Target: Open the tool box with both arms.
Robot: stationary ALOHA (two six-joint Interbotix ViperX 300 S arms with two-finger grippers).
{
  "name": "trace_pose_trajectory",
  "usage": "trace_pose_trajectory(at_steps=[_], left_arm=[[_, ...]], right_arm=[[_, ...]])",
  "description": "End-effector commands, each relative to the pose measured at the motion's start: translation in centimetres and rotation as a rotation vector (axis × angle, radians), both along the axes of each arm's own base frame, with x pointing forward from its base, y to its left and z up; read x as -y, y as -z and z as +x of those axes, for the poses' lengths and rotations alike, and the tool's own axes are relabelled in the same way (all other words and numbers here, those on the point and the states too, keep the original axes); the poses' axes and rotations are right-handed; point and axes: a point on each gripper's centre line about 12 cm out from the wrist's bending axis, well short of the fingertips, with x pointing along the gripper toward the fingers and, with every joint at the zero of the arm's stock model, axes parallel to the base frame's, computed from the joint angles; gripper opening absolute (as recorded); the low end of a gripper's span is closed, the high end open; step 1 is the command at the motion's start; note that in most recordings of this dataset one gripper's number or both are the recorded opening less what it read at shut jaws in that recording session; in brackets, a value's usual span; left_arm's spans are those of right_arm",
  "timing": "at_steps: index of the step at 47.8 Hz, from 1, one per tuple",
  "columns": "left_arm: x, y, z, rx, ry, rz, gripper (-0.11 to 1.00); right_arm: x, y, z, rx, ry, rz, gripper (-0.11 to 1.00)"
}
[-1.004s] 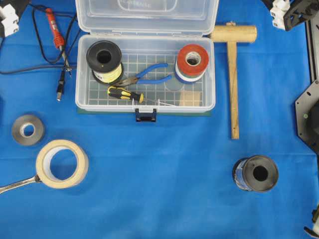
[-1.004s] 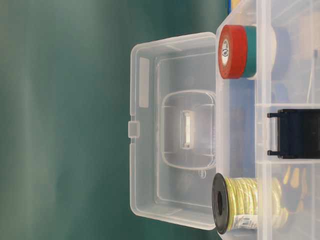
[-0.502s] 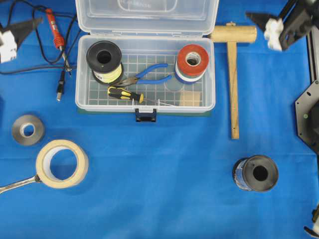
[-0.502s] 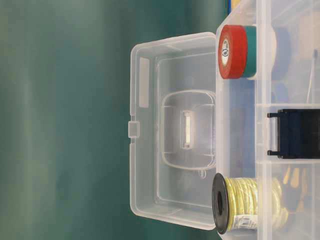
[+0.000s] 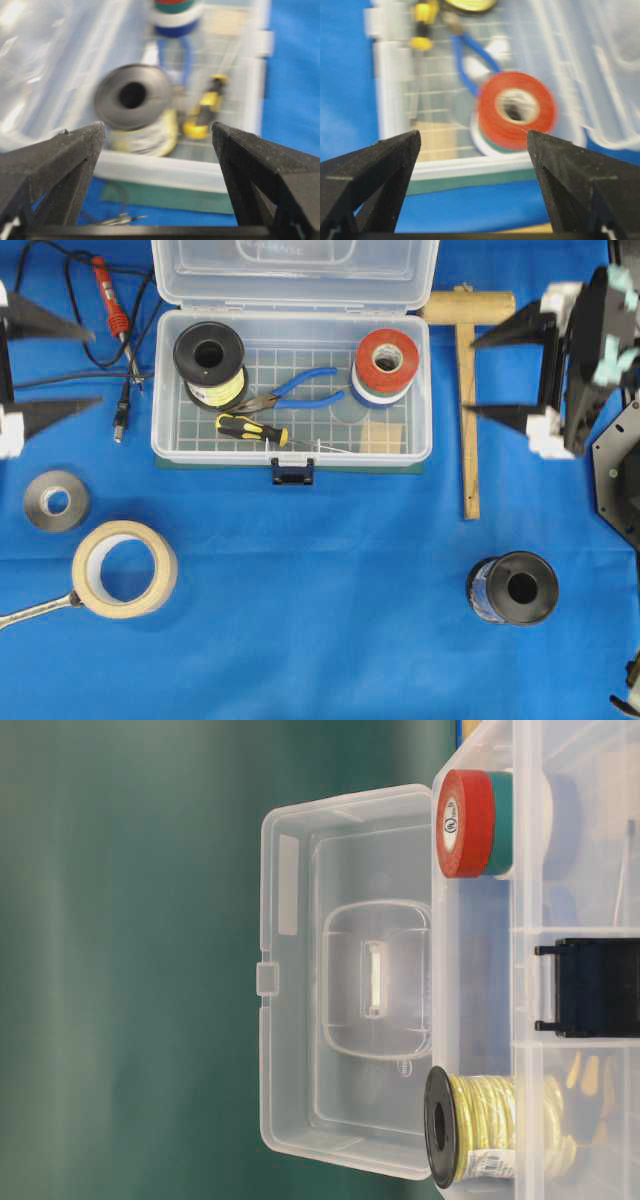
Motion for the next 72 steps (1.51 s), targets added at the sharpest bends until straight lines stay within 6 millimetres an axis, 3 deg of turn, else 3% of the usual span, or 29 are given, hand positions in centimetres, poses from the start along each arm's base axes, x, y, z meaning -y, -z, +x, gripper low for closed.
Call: trace_pose_trajectory(at_steps=[1, 11, 21, 40, 49, 72], left_arm=[[0.6, -0.5, 0.3, 0.011, 0.036, 0.005, 0.85], [1.1, -0.4, 0.3, 0.005, 0.057, -0.002, 0.85], [2.0, -0.1, -0.7, -0.014, 0.098, -0.009, 0.85], [2.4, 1.7, -2.9, -0.023, 0.091, -0.062, 0.84], [2.6, 2.7, -3.5, 0.009, 0.091, -0.080, 0.84], [2.7, 2.9, -3.7, 0.025, 0.097, -0.080, 0.84]], right_arm=[[-0.3, -0.2, 0.5, 0.004, -0.017, 0.004, 0.85], [-0.4, -0.1, 0.5, -0.006, -0.024, -0.009, 0.85], [-0.8, -0.5, -1.4, 0.024, -0.028, -0.014, 0.85], [-1.5, 1.7, -4.3, 0.102, -0.015, 0.010, 0.84], [-1.5, 2.8, -4.7, 0.111, -0.012, 0.008, 0.84], [-1.5, 3.4, -4.8, 0.120, -0.007, 0.013, 0.84]])
